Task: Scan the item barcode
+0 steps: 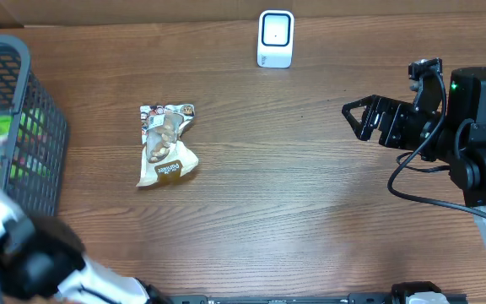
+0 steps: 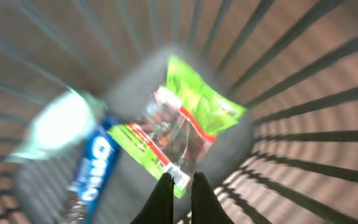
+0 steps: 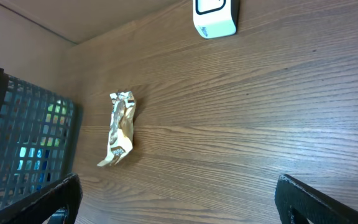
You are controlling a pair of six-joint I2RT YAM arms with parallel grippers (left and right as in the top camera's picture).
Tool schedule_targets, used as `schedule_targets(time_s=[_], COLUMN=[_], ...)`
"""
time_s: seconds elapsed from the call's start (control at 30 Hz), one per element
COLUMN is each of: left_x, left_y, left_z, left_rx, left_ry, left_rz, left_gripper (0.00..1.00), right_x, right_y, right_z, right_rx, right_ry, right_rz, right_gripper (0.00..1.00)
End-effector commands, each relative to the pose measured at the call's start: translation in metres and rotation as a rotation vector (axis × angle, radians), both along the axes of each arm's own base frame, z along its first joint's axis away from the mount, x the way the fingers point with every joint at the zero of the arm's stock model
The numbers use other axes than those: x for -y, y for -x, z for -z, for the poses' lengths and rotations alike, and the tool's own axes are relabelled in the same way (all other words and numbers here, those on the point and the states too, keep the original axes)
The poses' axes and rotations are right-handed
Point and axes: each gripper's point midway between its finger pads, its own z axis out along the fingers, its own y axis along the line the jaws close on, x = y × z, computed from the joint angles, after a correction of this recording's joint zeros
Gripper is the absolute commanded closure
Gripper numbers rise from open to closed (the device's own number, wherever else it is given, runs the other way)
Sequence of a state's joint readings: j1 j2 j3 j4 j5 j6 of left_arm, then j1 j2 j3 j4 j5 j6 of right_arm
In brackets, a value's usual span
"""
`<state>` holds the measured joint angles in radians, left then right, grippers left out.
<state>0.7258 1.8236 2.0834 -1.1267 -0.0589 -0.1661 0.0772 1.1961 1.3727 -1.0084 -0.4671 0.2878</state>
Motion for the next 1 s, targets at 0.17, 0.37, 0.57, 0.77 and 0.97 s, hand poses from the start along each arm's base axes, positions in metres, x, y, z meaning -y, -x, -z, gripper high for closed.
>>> schedule_targets(time_s=[0.17, 0.37, 0.57, 0.77, 0.97], left_x=[0.049, 0.034, 0.004, -0.009, -0.011], left_y=[0.038, 0.031, 0.010, -0.019, -0.026], left_z=[-0.100, -0.076, -0.013, 0.076, 0.152], left_rx=[0.160, 0.102, -0.001, -0.118, -0.238], left_ry=[-0.154, -0.124, -0.018, 0.146, 0.284], left_rz=[0.034, 0.007, -0.012, 0.021, 0.025], left_gripper=[0.96, 0.25, 0.10, 0.06, 0.05], right_x=[0.001, 0.001, 0.001, 0.001, 0.001], right_y=[-0.003, -0.002, -0.002, -0.002, -0.002], right_z=[-0.013, -0.012, -0.012, -0.012, -0.012], right_rx=[0.037, 0.034, 0.032, 0.031, 0.031], right_ry=[-0.007, -0.007, -0.007, -0.008, -0.007], right_rz=[0.002, 0.001, 0.001, 0.002, 0.002], right_gripper=[0.00, 0.00, 0.00, 0.00, 0.00])
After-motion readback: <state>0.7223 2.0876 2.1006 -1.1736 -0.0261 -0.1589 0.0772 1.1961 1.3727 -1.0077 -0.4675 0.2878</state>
